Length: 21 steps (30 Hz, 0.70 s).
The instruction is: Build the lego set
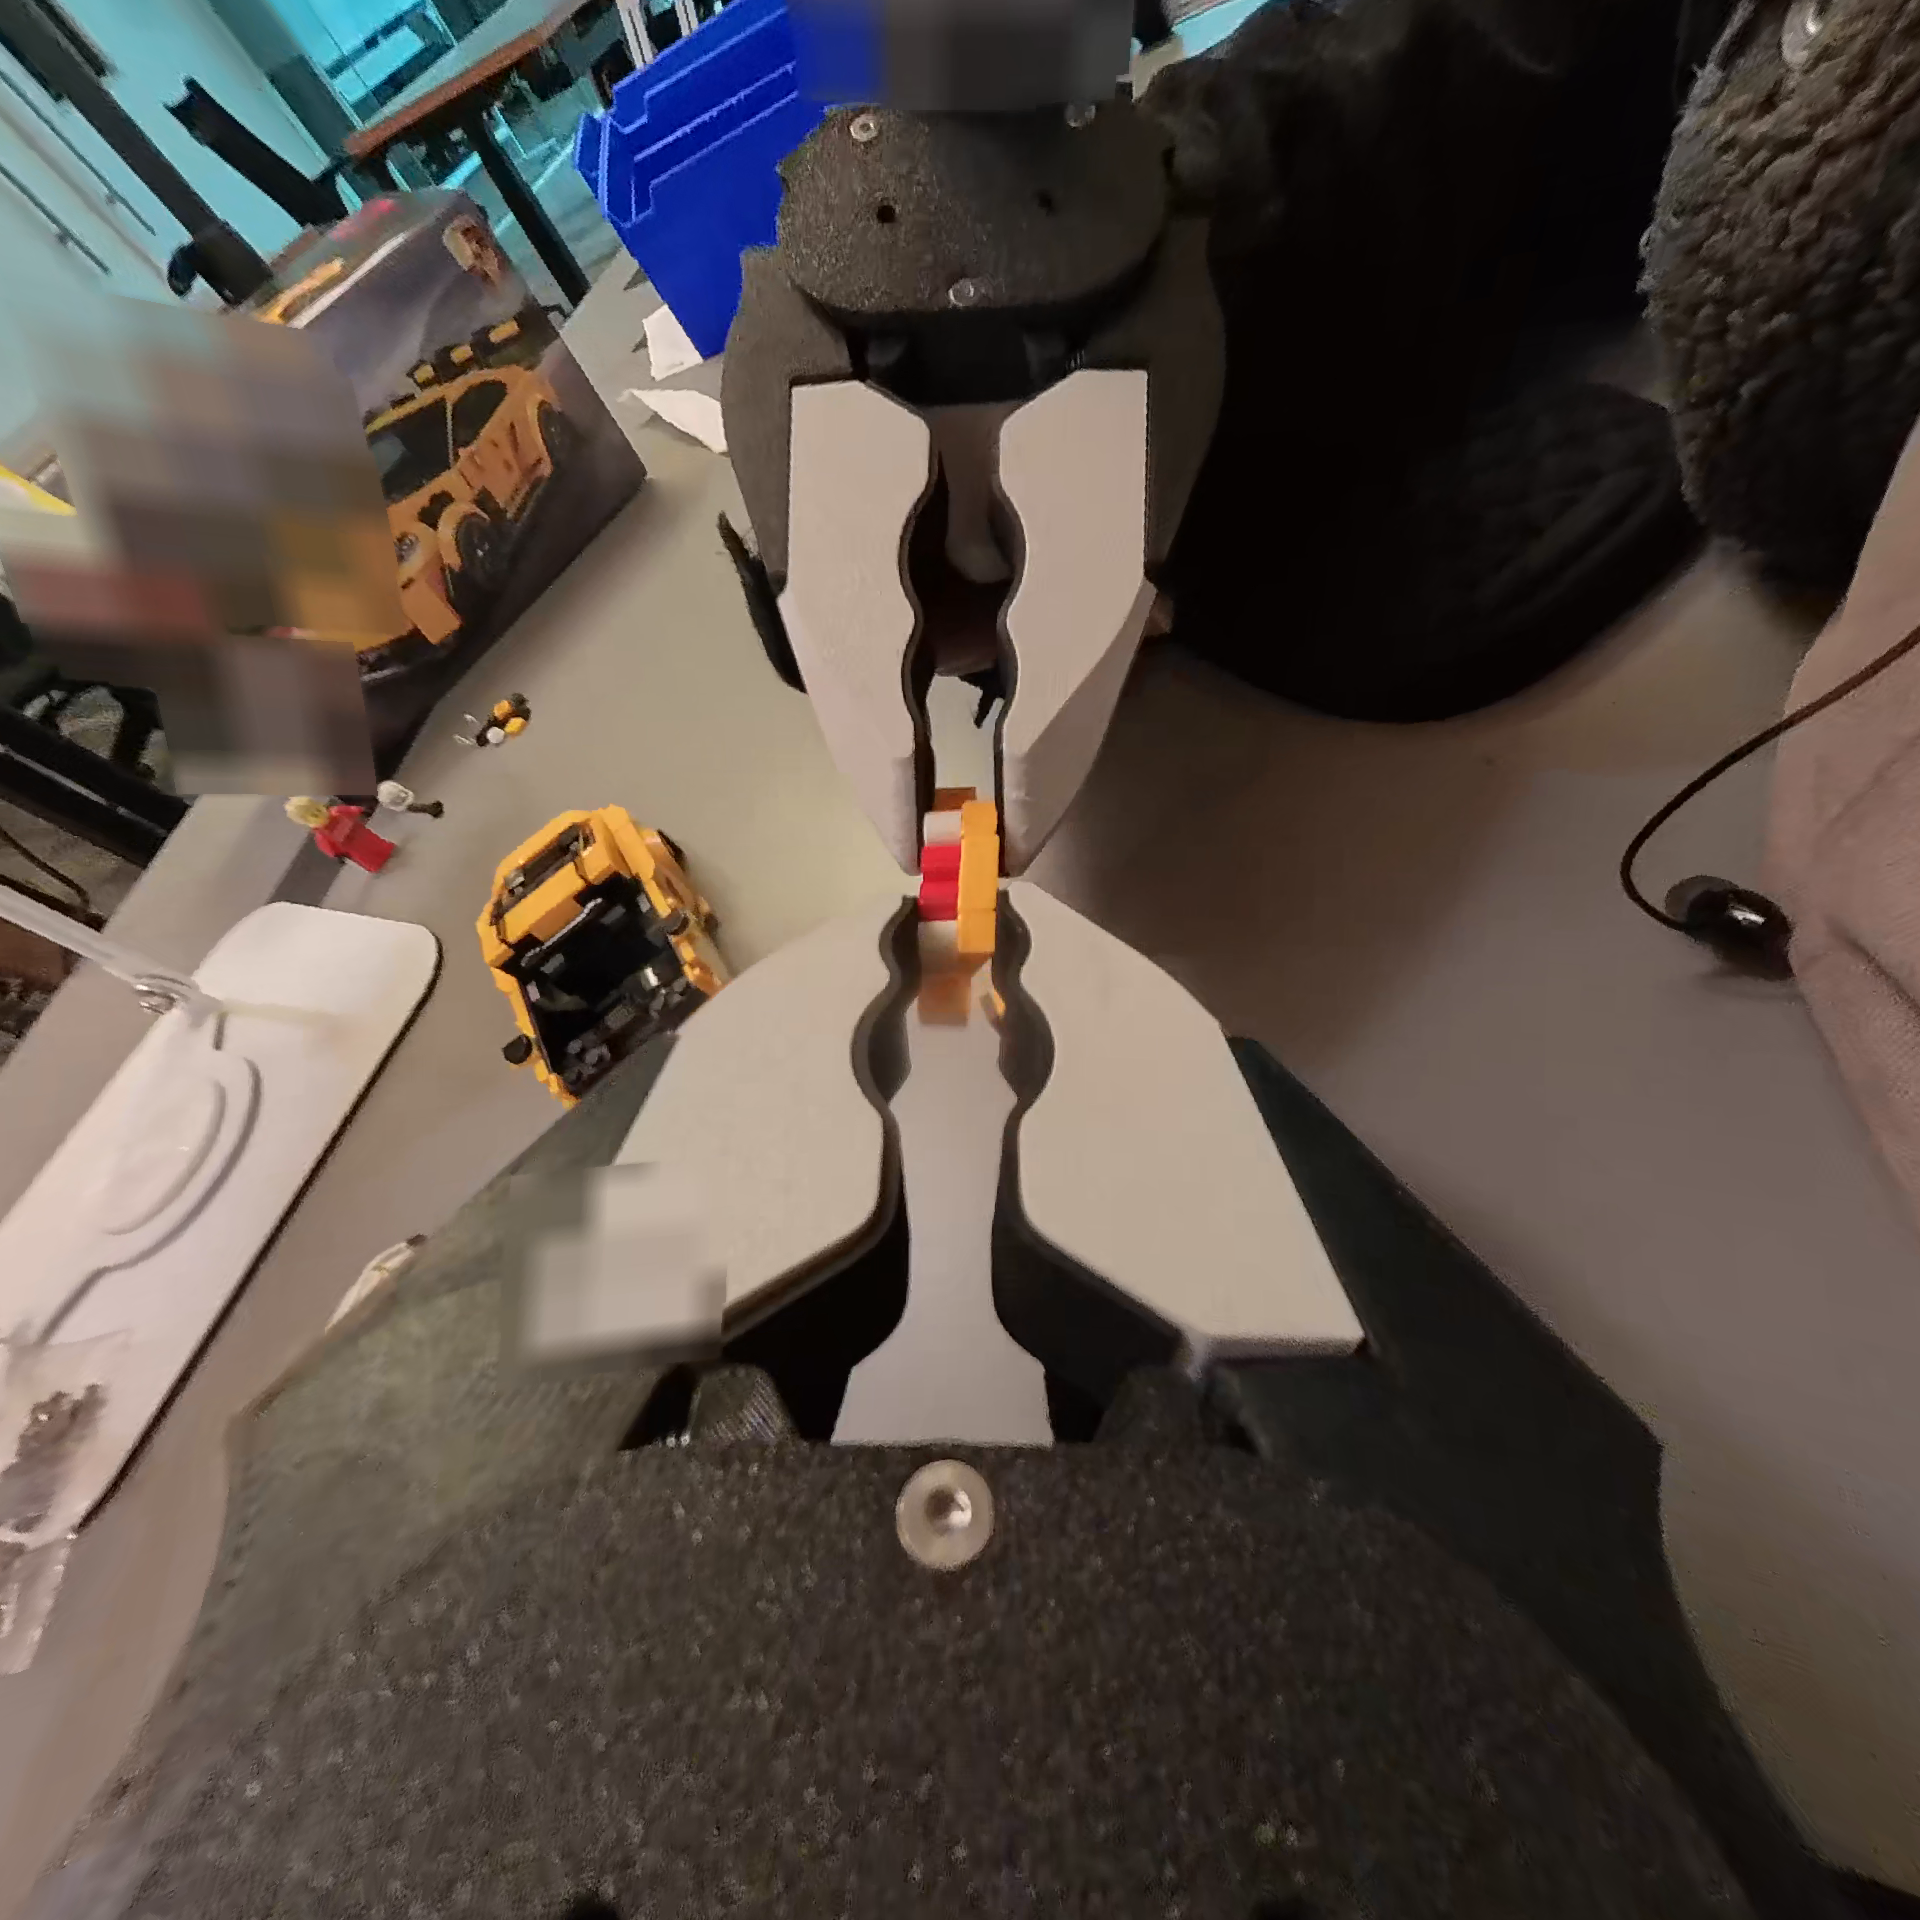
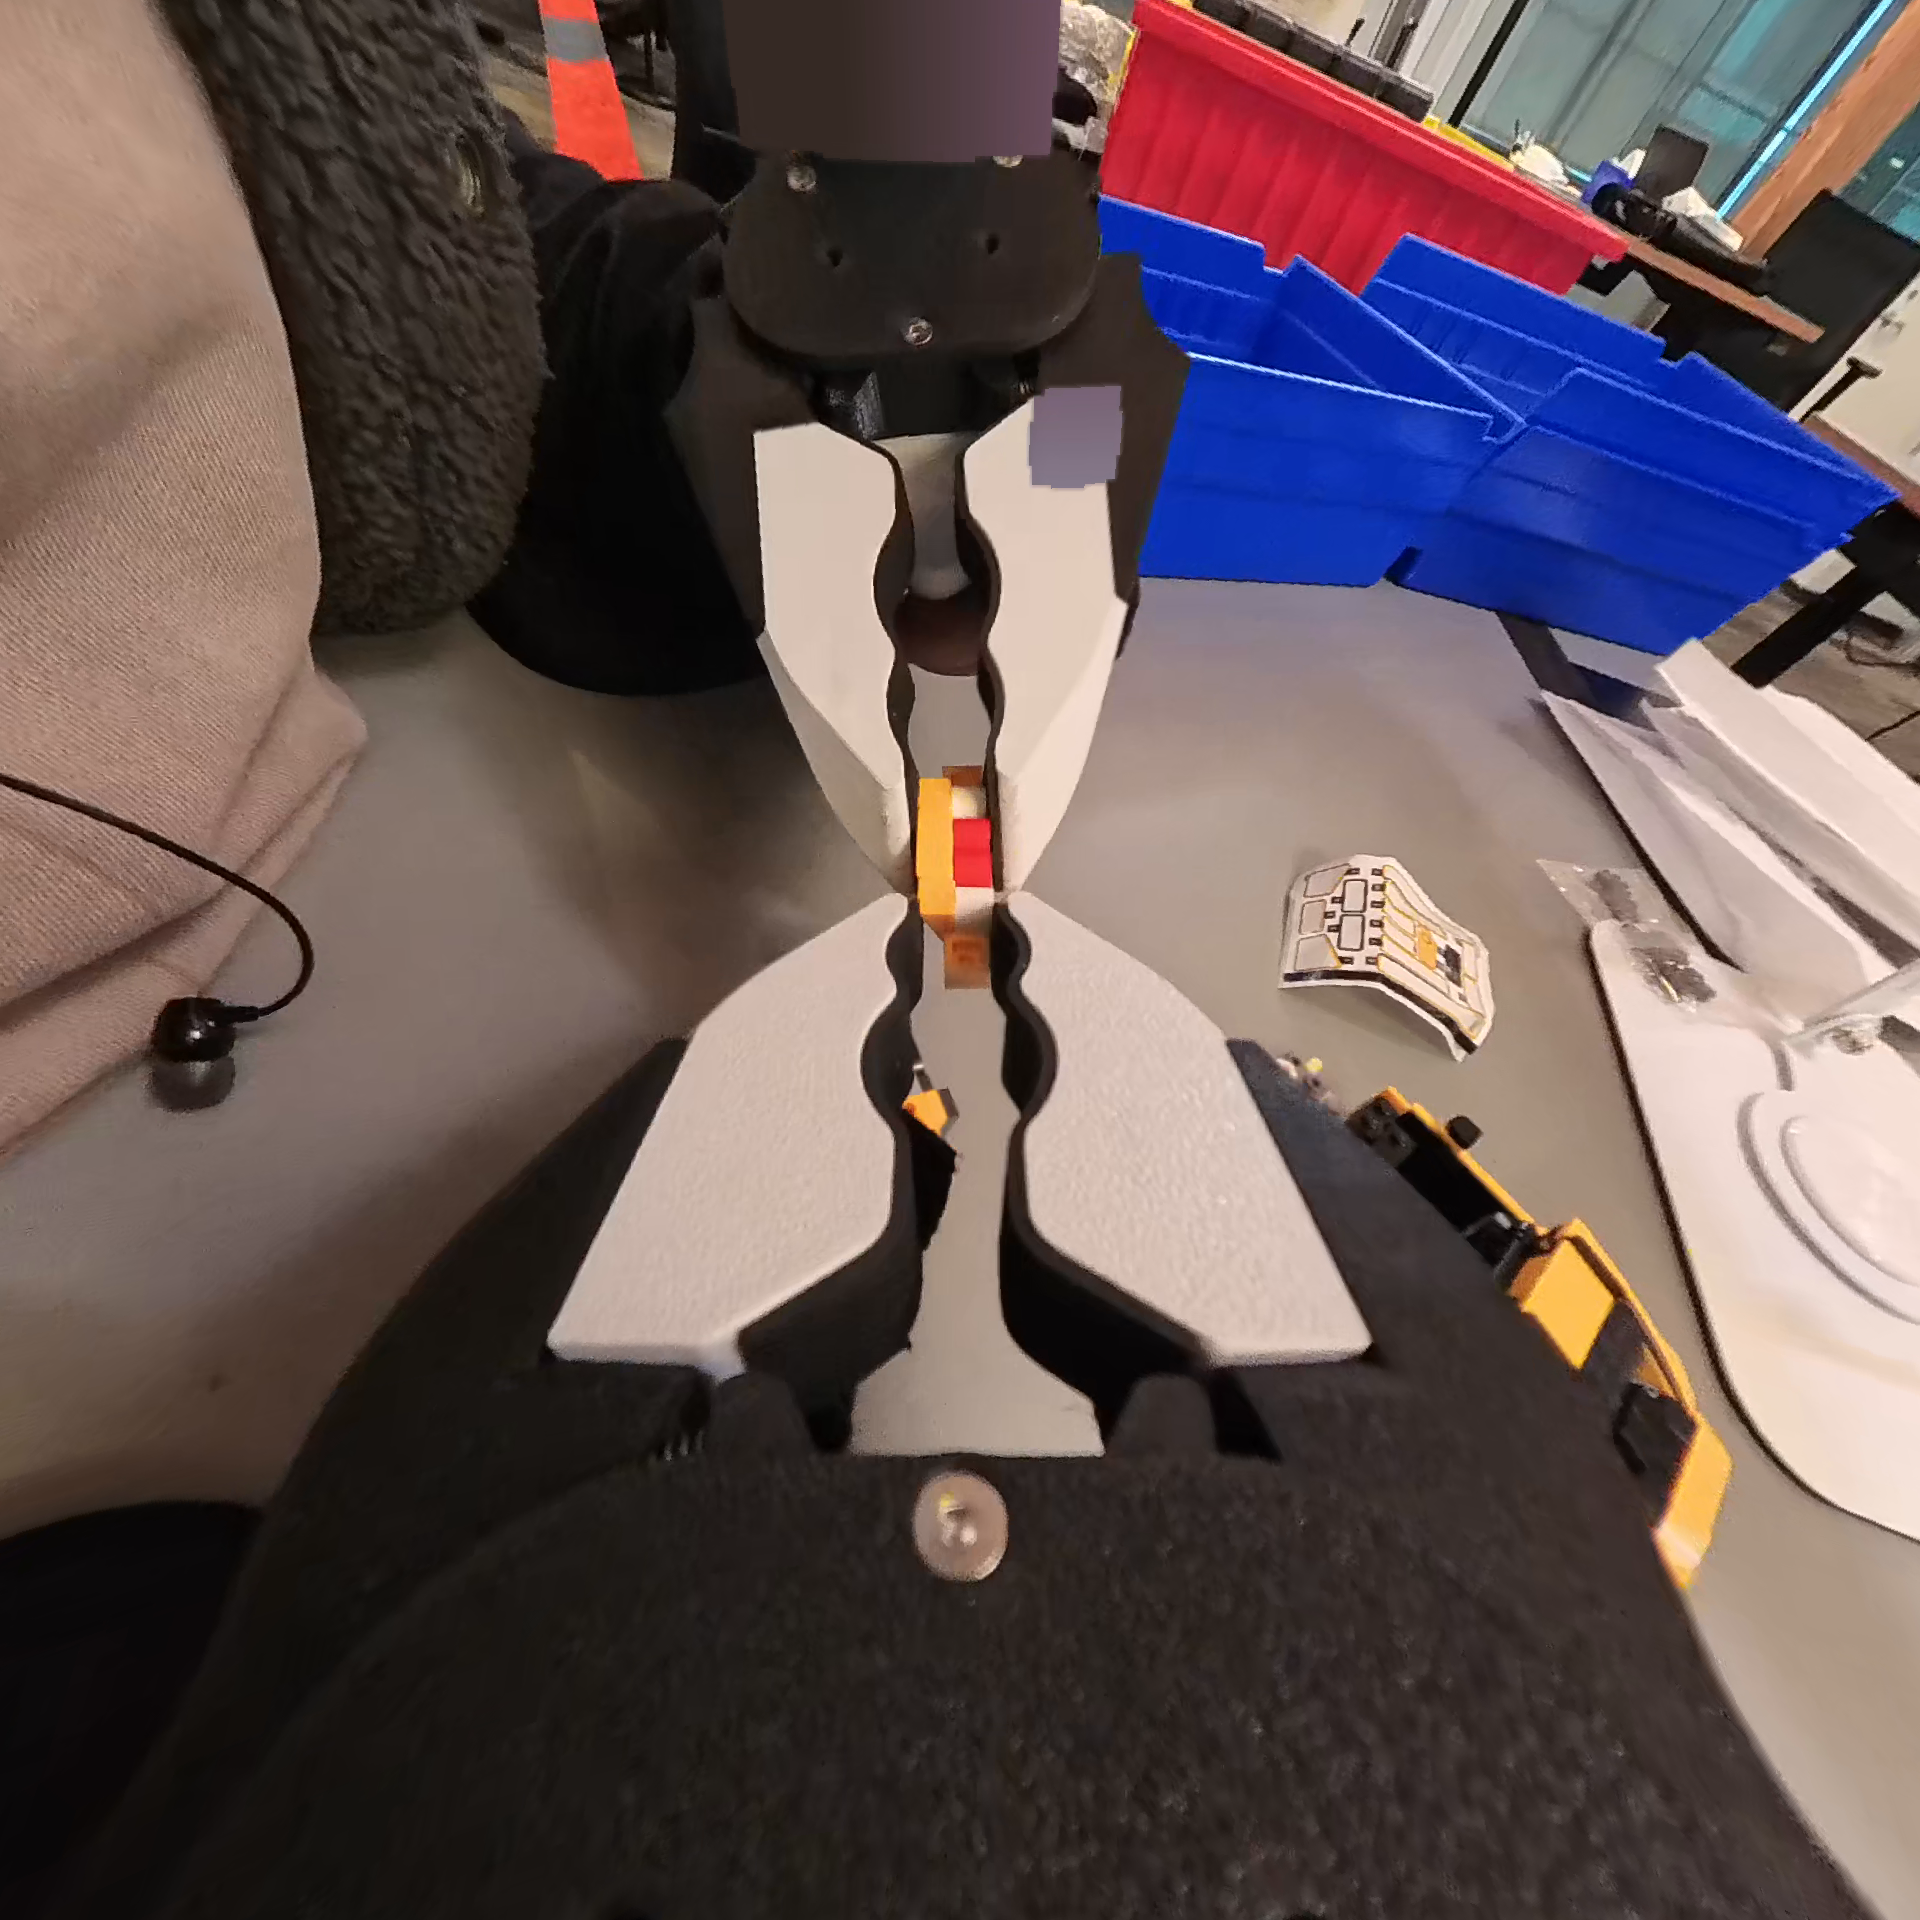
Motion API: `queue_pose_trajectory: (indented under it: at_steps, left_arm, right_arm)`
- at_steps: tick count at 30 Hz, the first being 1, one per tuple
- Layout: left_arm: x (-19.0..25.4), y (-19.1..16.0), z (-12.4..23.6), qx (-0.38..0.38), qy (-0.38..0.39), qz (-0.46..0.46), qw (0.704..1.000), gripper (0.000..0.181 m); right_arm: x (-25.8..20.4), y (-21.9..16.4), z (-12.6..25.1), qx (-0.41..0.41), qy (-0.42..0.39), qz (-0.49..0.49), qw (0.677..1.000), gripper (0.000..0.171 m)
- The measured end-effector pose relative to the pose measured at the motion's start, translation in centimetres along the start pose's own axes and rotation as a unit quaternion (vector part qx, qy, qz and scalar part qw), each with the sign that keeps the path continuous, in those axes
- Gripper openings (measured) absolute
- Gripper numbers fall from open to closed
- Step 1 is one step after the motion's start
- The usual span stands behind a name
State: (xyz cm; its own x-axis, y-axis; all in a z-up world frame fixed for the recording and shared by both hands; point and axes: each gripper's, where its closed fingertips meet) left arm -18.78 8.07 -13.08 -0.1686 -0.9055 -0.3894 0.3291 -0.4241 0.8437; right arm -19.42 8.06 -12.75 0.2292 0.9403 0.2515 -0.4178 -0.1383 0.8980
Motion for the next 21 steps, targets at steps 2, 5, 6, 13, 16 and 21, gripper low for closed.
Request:
queue_pose_trajectory:
  at_steps: [2,5,6,13,16,21]
  left_arm:
    - [-0.1,0.1,0.1,0.007,0.008,-0.016,1.000,0.014]
    - [-0.5,0.3,0.2,0.013,0.036,-0.060,0.997,0.014]
    - [-0.7,0.4,0.2,0.014,0.048,-0.076,0.996,0.013]
    - [-1.2,0.5,0.2,-0.005,0.117,-0.203,0.972,0.014]
    - [-1.1,0.9,0.3,-0.002,0.140,-0.247,0.959,0.013]
    - [-1.1,1.1,0.3,-0.003,0.159,-0.288,0.944,0.014]
  right_arm:
    - [0.0,0.2,0.1,0.003,-0.002,-0.001,1.000,0.013]
    - [-0.2,-0.1,0.3,-0.004,0.029,-0.054,0.998,0.033]
    - [-0.3,-0.2,0.5,0.004,0.051,-0.091,0.995,0.039]
    - [0.5,0.5,0.7,0.051,0.103,-0.282,0.953,0.039]
    - [0.5,0.4,0.2,0.044,0.099,-0.300,0.948,0.029]
    - [0.0,1.1,-0.1,0.056,0.102,-0.284,0.952,0.017]
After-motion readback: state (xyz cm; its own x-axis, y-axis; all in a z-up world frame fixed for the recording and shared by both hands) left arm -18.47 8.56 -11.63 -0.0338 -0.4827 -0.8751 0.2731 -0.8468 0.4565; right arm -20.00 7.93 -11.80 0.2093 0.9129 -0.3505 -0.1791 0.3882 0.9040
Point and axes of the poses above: each gripper's, where its closed fingertips meet, z back along the fingers, y out of its top, x = y × z across the jaws, and after that the axes turned 6 degrees about y, right-handed
